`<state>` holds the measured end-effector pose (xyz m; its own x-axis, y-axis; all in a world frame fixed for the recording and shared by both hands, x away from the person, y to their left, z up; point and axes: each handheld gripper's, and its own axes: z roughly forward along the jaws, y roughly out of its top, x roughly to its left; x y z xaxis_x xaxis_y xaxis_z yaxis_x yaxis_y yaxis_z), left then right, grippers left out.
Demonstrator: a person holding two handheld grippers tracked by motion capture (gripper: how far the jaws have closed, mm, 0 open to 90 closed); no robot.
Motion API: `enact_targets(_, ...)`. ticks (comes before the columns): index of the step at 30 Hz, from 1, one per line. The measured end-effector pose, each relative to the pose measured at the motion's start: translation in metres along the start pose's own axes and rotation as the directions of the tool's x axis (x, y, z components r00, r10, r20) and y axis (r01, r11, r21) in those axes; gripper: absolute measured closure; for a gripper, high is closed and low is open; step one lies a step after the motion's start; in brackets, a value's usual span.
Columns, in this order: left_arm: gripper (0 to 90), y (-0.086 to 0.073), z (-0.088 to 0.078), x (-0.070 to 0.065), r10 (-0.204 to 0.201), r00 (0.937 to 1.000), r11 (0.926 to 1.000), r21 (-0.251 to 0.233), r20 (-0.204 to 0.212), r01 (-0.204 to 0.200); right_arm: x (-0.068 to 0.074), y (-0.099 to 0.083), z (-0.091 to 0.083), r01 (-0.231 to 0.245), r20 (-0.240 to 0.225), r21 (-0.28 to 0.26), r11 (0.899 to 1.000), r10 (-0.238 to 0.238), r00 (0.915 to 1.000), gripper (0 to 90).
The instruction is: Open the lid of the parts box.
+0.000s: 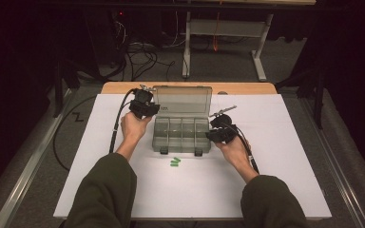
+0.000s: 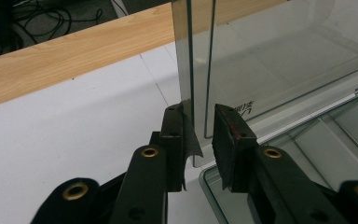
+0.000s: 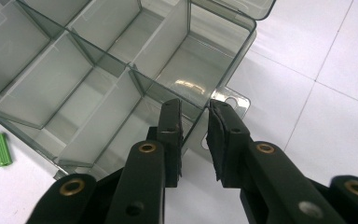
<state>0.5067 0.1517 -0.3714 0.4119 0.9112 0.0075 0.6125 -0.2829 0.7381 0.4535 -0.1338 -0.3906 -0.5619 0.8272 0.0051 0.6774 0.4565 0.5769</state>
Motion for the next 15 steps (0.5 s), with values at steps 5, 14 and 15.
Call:
enact_targets(5,76.1,-0.005,0.011,0.001,-0.006,1.0,0.9982,0.06,0.007,0.005,-0.001,0.0,0.0,0.003,-0.004,-0.002,1.0,-0.003,1.0,77.2)
enact_targets(14,77.0,-0.014,0.017,0.007,-0.063,0.9964,0.9946,0.086,0.057,0.058,-0.001,0.0,0.0,0.003,-0.007,-0.004,1.0,-0.003,1.0,77.2)
enact_targets(15,77.1,-0.014,0.018,0.007,-0.061,0.9968,0.9948,0.085,0.052,0.057,-0.002,0.0,0.0,0.003,-0.009,-0.005,1.0,-0.003,1.0,77.2)
